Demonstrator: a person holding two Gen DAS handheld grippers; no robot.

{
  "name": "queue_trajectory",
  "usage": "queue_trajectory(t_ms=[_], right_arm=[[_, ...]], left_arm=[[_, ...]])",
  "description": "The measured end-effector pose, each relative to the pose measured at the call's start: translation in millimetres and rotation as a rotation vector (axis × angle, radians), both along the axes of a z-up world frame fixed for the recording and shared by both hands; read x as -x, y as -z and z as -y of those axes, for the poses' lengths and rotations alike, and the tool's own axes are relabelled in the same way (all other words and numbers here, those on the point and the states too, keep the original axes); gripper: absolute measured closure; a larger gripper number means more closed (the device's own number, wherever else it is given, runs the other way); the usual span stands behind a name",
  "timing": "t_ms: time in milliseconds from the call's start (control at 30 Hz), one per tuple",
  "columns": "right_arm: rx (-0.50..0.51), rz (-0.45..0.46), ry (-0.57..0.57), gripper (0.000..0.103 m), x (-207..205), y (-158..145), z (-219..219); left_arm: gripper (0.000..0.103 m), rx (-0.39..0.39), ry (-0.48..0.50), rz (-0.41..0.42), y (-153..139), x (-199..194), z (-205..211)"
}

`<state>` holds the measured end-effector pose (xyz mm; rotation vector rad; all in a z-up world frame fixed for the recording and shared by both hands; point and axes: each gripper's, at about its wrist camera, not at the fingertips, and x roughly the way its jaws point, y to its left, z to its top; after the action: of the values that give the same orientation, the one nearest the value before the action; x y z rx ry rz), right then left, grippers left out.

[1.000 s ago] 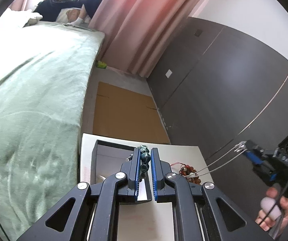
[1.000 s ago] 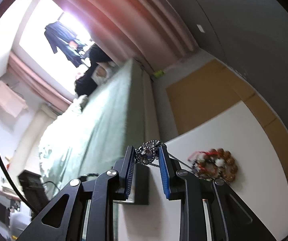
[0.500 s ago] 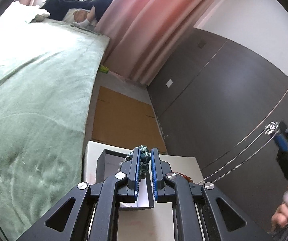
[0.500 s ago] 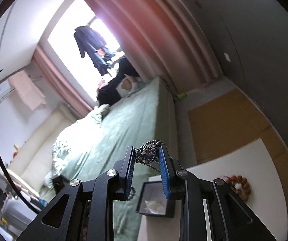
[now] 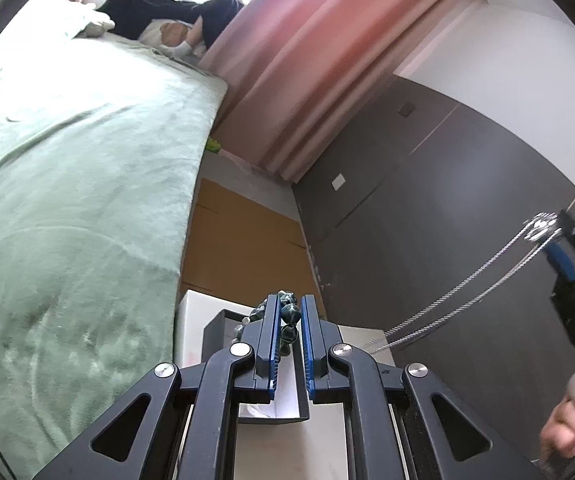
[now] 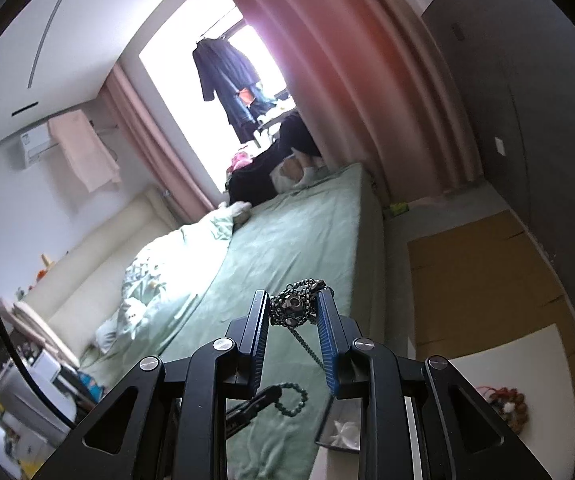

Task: Organize jewelry
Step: 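Carry the silver bracelet over the black box with the right gripper while the left carries its bracelet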

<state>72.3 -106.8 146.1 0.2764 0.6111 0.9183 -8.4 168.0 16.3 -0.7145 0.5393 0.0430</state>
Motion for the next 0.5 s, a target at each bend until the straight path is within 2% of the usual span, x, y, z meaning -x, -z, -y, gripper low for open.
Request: queue_trajectory(t_ms=[367,500], right_arm=[[0.031,-0.045,-0.025,0.078,-11.2,27.0,-27.7],[0.054,-0.068,-0.044,0.078,-12.9,46.0,-39.7]], left_arm=[[0.093,0.019,-0.013,0.003,0.9,3.6,-6.2],[0.093,0.014,-0.012,-0.006,2.5,1.8,-5.5]])
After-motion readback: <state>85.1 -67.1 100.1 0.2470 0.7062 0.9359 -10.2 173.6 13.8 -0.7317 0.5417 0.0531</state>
